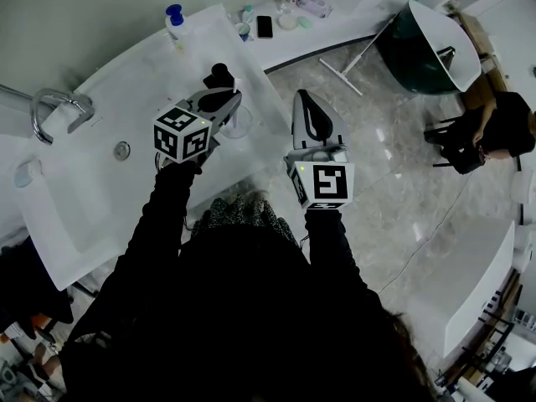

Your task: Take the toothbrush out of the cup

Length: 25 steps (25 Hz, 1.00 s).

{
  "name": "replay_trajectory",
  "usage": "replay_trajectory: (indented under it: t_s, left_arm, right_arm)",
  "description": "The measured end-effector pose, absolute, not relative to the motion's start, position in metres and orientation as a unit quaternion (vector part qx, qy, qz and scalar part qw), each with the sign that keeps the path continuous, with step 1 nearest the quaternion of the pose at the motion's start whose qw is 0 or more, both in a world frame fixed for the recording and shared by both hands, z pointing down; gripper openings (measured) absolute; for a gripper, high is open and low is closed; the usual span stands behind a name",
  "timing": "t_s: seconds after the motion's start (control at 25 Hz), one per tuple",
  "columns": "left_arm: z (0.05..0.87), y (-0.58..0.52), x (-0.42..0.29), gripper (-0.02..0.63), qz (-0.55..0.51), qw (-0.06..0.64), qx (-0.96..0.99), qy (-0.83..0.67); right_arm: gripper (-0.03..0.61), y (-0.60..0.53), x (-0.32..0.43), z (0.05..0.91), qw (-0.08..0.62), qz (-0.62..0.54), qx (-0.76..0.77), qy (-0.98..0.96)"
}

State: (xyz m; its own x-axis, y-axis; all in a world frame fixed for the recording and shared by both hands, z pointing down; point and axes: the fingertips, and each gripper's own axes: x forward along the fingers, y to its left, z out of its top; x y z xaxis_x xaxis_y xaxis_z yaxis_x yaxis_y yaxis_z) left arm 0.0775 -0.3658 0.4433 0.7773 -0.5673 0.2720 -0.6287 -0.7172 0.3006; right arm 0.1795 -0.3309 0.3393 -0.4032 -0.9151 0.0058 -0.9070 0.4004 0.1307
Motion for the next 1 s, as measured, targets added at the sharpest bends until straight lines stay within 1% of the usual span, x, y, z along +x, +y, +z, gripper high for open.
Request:
replay_trajectory:
  t_s: [0.28, 1.0]
  left_arm:
    - [0.427, -0.364, 0.077, 0.026, 0.074, 0.172, 0.926, -0.327]
    - [0.373, -0.359, 0.080, 0.025, 0.034, 0.150, 0.934, -0.324]
  right_arm:
    - [0.005, -0.331, 0.176, 0.339, 0.035, -0.051, 0.539, -0.840]
    - [0.005, -0.329, 0.156, 0.349, 0.030, -0.031, 0.497, -0.867]
